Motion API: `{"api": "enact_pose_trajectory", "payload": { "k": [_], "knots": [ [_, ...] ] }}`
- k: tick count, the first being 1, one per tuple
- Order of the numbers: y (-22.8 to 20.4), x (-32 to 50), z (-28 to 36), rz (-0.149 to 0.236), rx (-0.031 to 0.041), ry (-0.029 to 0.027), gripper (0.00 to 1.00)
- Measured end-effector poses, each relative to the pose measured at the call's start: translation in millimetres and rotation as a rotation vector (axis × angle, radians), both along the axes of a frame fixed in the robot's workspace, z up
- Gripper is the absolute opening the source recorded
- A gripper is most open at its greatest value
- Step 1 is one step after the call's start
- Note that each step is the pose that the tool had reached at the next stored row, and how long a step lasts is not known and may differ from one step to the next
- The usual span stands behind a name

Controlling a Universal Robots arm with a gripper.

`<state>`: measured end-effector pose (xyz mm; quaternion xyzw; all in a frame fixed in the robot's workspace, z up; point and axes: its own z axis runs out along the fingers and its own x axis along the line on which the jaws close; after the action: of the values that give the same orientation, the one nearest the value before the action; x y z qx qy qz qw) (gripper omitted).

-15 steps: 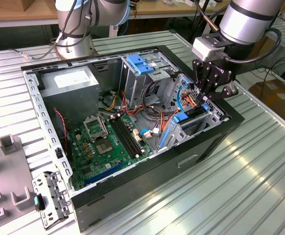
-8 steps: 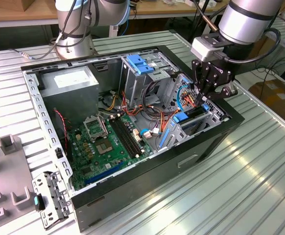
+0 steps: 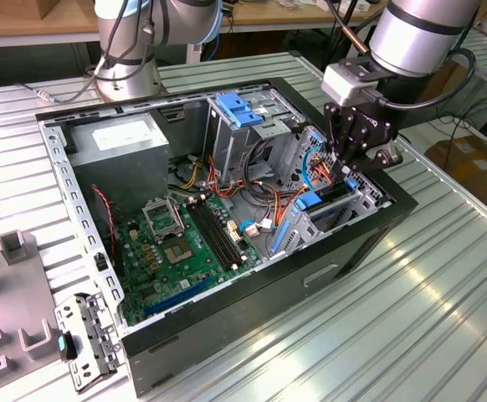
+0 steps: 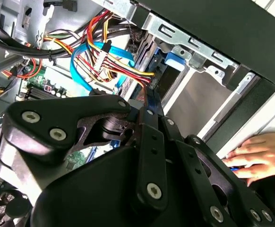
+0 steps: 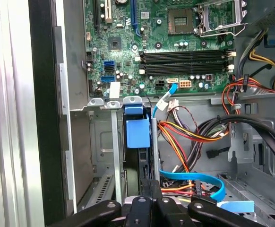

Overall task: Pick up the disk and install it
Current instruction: 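Insert the second disk wire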

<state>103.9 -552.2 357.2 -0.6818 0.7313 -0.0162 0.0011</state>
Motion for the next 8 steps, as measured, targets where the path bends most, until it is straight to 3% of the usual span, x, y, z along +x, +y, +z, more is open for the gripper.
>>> {"api": "enact_pose_trajectory", "payload": {
  "k": [2, 6, 8],
  "knots": [
    [0.0, 0.0, 2.8, 0.000, 0.0002, 0.0000, 0.11],
    [-0.1, 0.0, 21.6, 0.000, 0.0003, 0.0000, 0.11],
    [-0.1, -0.4, 22.5, 0.000, 0.0009, 0.0000, 0.11]
  ]
}}
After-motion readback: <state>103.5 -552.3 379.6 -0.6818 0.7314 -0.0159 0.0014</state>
